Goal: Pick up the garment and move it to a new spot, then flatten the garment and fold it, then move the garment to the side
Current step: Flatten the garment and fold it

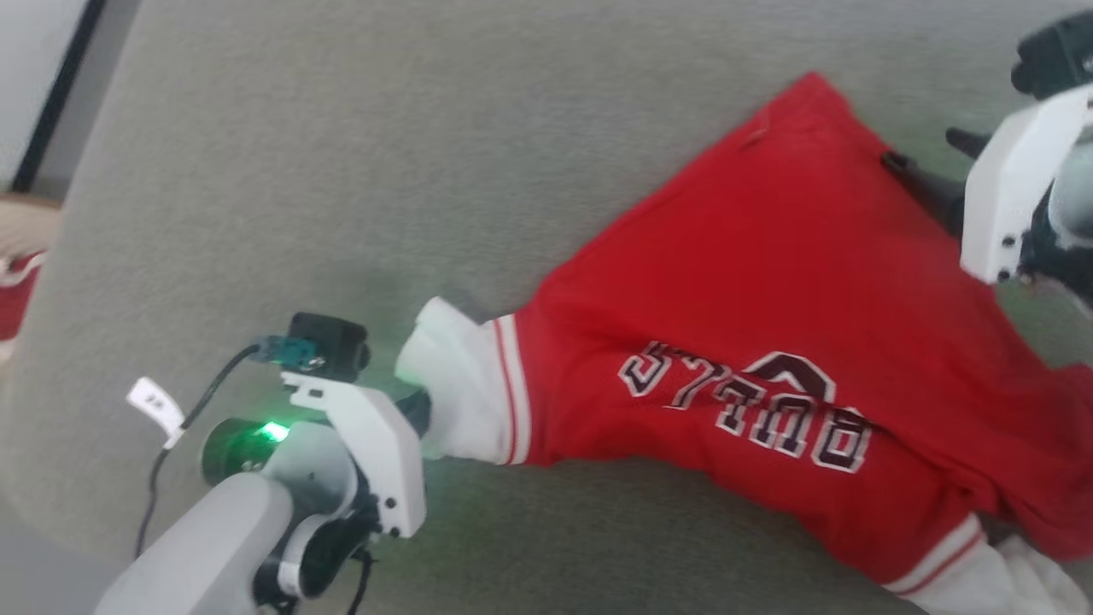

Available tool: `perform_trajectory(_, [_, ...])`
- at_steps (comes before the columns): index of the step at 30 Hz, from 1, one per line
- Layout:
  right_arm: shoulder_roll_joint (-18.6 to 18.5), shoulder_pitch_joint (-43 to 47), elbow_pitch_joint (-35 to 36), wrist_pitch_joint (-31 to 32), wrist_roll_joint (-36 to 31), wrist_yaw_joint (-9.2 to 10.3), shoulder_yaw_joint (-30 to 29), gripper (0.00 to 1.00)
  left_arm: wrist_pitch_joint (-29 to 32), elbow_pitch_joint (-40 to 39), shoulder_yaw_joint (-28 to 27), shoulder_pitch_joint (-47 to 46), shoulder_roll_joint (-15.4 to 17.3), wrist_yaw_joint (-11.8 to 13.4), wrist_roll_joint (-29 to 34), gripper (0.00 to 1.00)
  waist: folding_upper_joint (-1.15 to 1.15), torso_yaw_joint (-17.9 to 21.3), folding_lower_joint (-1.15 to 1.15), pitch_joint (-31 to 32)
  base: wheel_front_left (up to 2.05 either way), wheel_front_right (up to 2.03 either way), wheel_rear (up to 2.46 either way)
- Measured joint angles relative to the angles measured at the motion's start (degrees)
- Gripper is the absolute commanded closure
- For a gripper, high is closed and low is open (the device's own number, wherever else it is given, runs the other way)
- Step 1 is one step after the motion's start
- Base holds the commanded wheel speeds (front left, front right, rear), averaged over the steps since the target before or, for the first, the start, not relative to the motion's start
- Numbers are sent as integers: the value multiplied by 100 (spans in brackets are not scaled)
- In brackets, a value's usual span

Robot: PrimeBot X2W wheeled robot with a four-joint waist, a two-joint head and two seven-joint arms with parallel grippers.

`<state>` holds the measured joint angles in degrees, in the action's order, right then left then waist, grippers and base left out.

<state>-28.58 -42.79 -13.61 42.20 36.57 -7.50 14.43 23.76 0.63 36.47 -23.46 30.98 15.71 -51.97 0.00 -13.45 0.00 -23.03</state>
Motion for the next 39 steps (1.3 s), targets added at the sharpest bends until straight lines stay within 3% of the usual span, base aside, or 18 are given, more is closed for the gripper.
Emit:
perform_trajectory(11, [-277,-1545,-1818,90,434,0,1437,0,-154,542,227,-475,-500,-409,30,100,0,-763,0,-349,0,0,0])
perform_trajectory(18, [-420,-2168,-2428,944,1081,2,2231,0,-271,849,292,-634,-725,-623,29,100,0,-1001,0,-515,0,0,0])
perform_trajectory(19, [-454,-2240,-2451,1101,1169,2,2334,55,-280,883,300,-649,-753,-642,27,100,0,-1018,0,-524,0,0,0])
perform_trajectory(20, [-499,-2303,-2470,1203,1233,2,2425,100,-290,915,307,-668,-778,-665,23,100,1,-1030,0,-531,0,0,0])
perform_trajectory(27, [-591,-2444,-2523,805,1394,-5,2832,100,-241,1101,236,-804,-691,-688,1,100,0,-918,0,-454,0,0,0])
perform_trajectory(39, [-984,-2620,-1950,-120,1965,-5,3217,100,508,692,-352,-1599,441,-436,-51,100,0,-190,0,69,0,0,0])
